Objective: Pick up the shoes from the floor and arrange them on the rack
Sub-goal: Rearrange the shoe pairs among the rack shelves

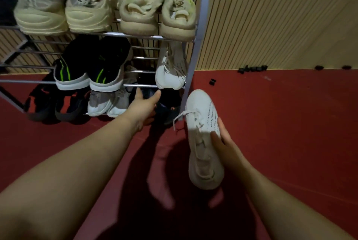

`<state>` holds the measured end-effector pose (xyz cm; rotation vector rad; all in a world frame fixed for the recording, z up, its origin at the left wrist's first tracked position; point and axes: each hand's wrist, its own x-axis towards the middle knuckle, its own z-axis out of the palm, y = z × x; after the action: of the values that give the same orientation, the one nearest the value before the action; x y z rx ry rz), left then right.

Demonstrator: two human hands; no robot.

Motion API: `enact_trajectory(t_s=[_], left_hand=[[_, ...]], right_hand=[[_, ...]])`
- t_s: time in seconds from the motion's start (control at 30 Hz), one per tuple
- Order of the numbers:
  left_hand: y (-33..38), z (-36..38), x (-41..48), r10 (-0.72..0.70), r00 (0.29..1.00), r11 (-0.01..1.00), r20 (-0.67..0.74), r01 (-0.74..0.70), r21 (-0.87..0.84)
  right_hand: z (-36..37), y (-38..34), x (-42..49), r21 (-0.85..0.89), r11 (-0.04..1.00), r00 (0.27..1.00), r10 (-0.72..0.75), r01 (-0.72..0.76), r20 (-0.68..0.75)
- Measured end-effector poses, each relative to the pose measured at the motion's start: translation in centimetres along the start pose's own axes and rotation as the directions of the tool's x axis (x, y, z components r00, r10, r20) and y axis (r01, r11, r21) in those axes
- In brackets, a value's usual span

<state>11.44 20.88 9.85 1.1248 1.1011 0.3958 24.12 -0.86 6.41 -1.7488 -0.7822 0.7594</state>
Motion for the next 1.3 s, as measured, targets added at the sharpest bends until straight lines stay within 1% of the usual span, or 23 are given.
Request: enact_trajectory(t_s=[0.07, 0.13, 0.23, 0.3, 0.37, 0.5, 0.6, 0.67, 0.73, 0.77, 0.83, 0.87, 0.93, 1.0, 1.07, 1.17, 1.23, 1.3], left_hand=[[0.6, 2.6, 1.0, 0.001, 1.000, 1.000, 0.009, 0.000, -0.022], [1.4, 5.0, 1.2, 0.031, 1.000, 0.999, -0.003, -0.031, -0.033], [2.0, 7.1, 1.9, 0.089, 0.989, 0.989, -0.120, -0.103, -0.109], [1.9, 7.5, 2.5, 0.115, 0.977, 0.970, -0.179, -0.150, -0.194], [1.8, 7.6, 2.5, 0.100, 0.976, 0.938, -0.192, -0.157, -0.309], [0.9, 5.4, 1.8, 0.095, 0.980, 0.890, -0.172, -0.161, -0.427], [-0.6, 1.3, 1.1, 0.148, 0.974, 0.889, -0.169, -0.206, -0.408], [-1.4, -1.1, 0.8, 0.178, 0.958, 0.888, -0.226, -0.255, -0.383], [-1.6, -2.2, 1.0, 0.133, 0.948, 0.836, -0.290, -0.264, -0.480], [-1.5, -2.2, 1.2, 0.092, 0.953, 0.787, -0.287, -0.246, -0.565], [-1.1, -1.2, 1.7, 0.020, 0.972, 0.695, -0.234, -0.181, -0.696], [-1.0, -0.4, 1.9, -0.001, 0.977, 0.681, -0.211, -0.154, -0.716], [-1.0, 1.1, 2.4, -0.029, 0.983, 0.673, -0.183, -0.116, -0.730], [-0.7, 1.9, 2.8, -0.034, 0.982, 0.678, -0.186, -0.114, -0.727], [-0.3, 2.1, 3.1, -0.019, 0.973, 0.673, -0.232, -0.159, -0.722], [-0.2, 2.1, 2.9, 0.004, 0.940, 0.688, -0.341, -0.250, -0.681], [-0.3, 1.8, 1.9, 0.045, 0.930, 0.684, -0.365, -0.295, -0.667], [-0.6, 1.0, 0.9, 0.089, 0.913, 0.702, -0.398, -0.341, -0.625]], right_hand=[[-0.8, 0.6, 0.2, 0.035, 0.999, 0.999, 0.024, -0.023, -0.048], [-1.1, 0.8, 0.5, 0.029, 0.999, 0.996, 0.032, -0.030, -0.079], [-0.6, 1.0, 1.0, 0.010, 1.000, 0.994, 0.018, -0.017, -0.109], [0.0, 1.0, 1.3, 0.026, 1.000, 0.994, 0.020, -0.017, -0.109], [0.5, 1.0, 1.4, 0.037, 0.999, 0.996, 0.027, -0.024, -0.090], [1.3, 1.8, 1.8, 0.050, 0.997, 0.994, 0.068, -0.064, -0.083], [1.6, 1.2, 1.9, 0.074, 0.995, 0.993, 0.074, -0.068, -0.087], [1.9, 0.9, 2.0, 0.066, 0.996, 0.994, 0.064, -0.058, -0.085], [2.2, 1.0, 2.0, 0.058, 0.997, 0.993, 0.065, -0.059, -0.098], [2.2, 0.9, 2.0, 0.049, 0.996, 0.993, 0.072, -0.067, -0.091], [2.3, 0.8, 1.9, 0.041, 0.996, 0.992, 0.086, -0.082, -0.093], [2.3, 0.6, 1.9, 0.046, 0.995, 0.992, 0.088, -0.084, -0.093], [2.1, 0.2, 1.8, 0.037, 0.997, 0.995, 0.067, -0.065, -0.078], [1.8, -0.1, 1.5, 0.013, 0.999, 0.998, 0.040, -0.039, -0.053], [1.3, -0.5, 1.1, 0.047, 0.999, 1.000, 0.019, -0.018, -0.023], [0.8, -0.5, 0.7, 0.075, 0.997, 1.000, 0.024, -0.023, -0.007], [0.6, -0.5, 0.5, 0.070, 0.997, 1.000, 0.022, -0.021, -0.012], [0.3, -0.4, 0.4, 0.054, 0.998, 0.999, 0.041, -0.040, -0.006]])
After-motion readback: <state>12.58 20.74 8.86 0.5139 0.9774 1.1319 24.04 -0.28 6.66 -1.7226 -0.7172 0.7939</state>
